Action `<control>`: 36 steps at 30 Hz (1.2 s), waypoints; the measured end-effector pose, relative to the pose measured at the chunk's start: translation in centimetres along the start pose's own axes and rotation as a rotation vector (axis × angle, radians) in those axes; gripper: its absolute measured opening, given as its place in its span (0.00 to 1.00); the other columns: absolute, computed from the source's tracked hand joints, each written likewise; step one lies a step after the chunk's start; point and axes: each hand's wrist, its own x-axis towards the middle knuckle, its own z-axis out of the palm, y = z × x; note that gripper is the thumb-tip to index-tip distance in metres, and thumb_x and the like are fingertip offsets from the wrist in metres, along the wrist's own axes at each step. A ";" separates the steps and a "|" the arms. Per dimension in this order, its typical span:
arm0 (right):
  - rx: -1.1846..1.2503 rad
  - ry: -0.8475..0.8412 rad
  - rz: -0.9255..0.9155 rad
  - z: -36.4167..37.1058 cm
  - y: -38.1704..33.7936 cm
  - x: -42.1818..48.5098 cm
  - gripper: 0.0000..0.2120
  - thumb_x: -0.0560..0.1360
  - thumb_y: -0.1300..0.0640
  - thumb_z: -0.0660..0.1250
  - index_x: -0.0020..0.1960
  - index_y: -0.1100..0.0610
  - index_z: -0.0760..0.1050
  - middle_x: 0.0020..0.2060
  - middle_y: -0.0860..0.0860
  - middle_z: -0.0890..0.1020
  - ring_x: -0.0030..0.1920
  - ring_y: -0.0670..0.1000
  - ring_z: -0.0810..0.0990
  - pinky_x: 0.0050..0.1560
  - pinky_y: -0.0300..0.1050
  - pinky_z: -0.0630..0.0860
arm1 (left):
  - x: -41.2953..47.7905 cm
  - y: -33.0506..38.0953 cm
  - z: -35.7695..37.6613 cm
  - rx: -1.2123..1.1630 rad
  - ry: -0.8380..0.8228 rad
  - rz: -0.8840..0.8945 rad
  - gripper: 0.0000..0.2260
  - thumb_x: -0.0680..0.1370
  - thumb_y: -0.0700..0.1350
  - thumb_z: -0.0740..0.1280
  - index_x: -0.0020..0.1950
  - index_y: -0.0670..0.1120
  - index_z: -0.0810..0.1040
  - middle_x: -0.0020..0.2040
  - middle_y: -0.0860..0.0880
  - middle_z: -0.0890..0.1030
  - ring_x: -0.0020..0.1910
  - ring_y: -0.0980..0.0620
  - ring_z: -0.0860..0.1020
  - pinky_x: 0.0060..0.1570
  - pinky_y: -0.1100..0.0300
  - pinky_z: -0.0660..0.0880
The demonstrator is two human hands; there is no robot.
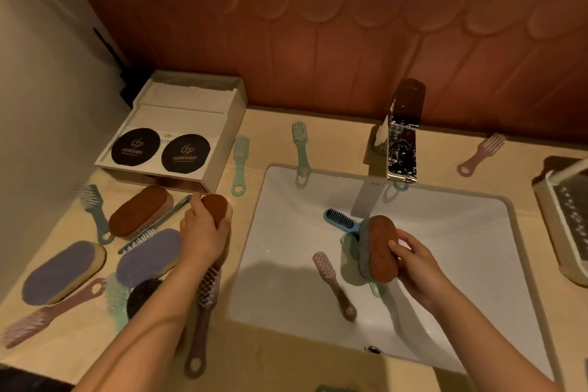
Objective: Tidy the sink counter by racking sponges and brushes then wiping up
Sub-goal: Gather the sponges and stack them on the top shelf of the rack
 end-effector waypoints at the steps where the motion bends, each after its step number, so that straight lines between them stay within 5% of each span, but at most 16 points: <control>1: 0.090 -0.019 0.030 0.2 -0.3 -0.4 0.12 0.80 0.64 0.56 0.60 0.57 0.73 0.47 0.57 0.80 0.45 0.55 0.80 0.34 0.41 0.80 | 0.0 0.2 -0.3 -0.018 -0.003 -0.018 0.33 0.75 0.45 0.67 0.74 0.42 0.52 0.69 0.37 0.66 0.68 0.36 0.65 0.66 0.43 0.64; 4: 0.299 -0.086 0.088 0.7 -1.0 -1.5 0.14 0.81 0.61 0.54 0.62 0.58 0.73 0.51 0.59 0.81 0.47 0.54 0.82 0.37 0.44 0.80 | 0.2 0.8 -1.4 -0.008 0.005 -0.007 0.31 0.72 0.44 0.72 0.69 0.39 0.61 0.64 0.37 0.73 0.63 0.37 0.71 0.60 0.46 0.69; 7: 0.521 -0.172 0.162 1.5 -1.5 -2.6 0.16 0.80 0.55 0.53 0.59 0.62 0.74 0.44 0.60 0.83 0.38 0.54 0.83 0.36 0.45 0.82 | -0.5 1.8 -2.1 -0.032 0.053 0.053 0.24 0.71 0.45 0.73 0.62 0.37 0.70 0.58 0.38 0.77 0.58 0.39 0.74 0.54 0.52 0.70; 11: 0.568 -0.162 0.195 2.1 -1.6 -3.7 0.24 0.77 0.43 0.54 0.52 0.61 0.78 0.40 0.57 0.82 0.31 0.51 0.78 0.31 0.41 0.78 | -2.7 4.1 -2.3 -0.220 -0.010 0.076 0.24 0.72 0.47 0.71 0.65 0.39 0.70 0.57 0.43 0.77 0.55 0.44 0.74 0.50 0.56 0.68; 14: 0.567 -0.220 0.199 2.5 -2.2 -4.8 0.24 0.69 0.40 0.63 0.42 0.61 0.84 0.39 0.56 0.81 0.31 0.51 0.77 0.33 0.42 0.78 | -4.1 5.6 -1.8 -0.559 -0.169 -0.096 0.22 0.73 0.48 0.70 0.63 0.41 0.70 0.57 0.43 0.77 0.52 0.46 0.75 0.48 0.55 0.72; 16: 0.566 -0.273 0.184 3.0 -2.9 -5.9 0.23 0.60 0.46 0.75 0.46 0.63 0.82 0.41 0.57 0.81 0.33 0.52 0.78 0.34 0.44 0.80 | -4.9 6.9 -1.3 -0.711 -0.265 -0.147 0.21 0.74 0.47 0.69 0.63 0.42 0.68 0.56 0.42 0.77 0.50 0.46 0.76 0.43 0.57 0.74; 18: 0.535 -0.310 0.166 3.2 -3.6 -6.6 0.34 0.51 0.50 0.81 0.52 0.64 0.77 0.40 0.59 0.80 0.34 0.53 0.79 0.35 0.46 0.81 | -5.9 8.3 -0.5 -0.789 -0.353 -0.156 0.20 0.74 0.46 0.68 0.62 0.42 0.67 0.53 0.43 0.76 0.48 0.48 0.76 0.41 0.59 0.74; 21: 0.476 -0.298 0.080 3.1 -4.9 -7.7 0.21 0.67 0.52 0.69 0.56 0.61 0.74 0.41 0.58 0.80 0.41 0.52 0.80 0.42 0.45 0.82 | -7.7 10.5 1.3 -0.813 -0.426 -0.155 0.23 0.73 0.49 0.69 0.63 0.42 0.66 0.53 0.44 0.76 0.49 0.49 0.77 0.42 0.58 0.74; 29: 0.269 -0.227 -0.204 1.8 -6.3 -9.4 0.15 0.76 0.57 0.62 0.62 0.54 0.73 0.52 0.56 0.83 0.51 0.52 0.83 0.49 0.46 0.81 | -13.5 15.3 5.6 -0.788 -0.420 0.008 0.25 0.72 0.47 0.72 0.61 0.50 0.60 0.52 0.48 0.76 0.51 0.50 0.77 0.52 0.55 0.76; 36: 0.233 -0.078 -0.256 -1.5 -7.2 -9.5 0.16 0.75 0.56 0.64 0.63 0.53 0.72 0.54 0.54 0.82 0.52 0.51 0.82 0.46 0.44 0.78 | -15.6 17.9 6.5 -1.003 -0.560 -0.014 0.13 0.80 0.51 0.57 0.59 0.48 0.76 0.56 0.42 0.80 0.55 0.47 0.79 0.59 0.48 0.75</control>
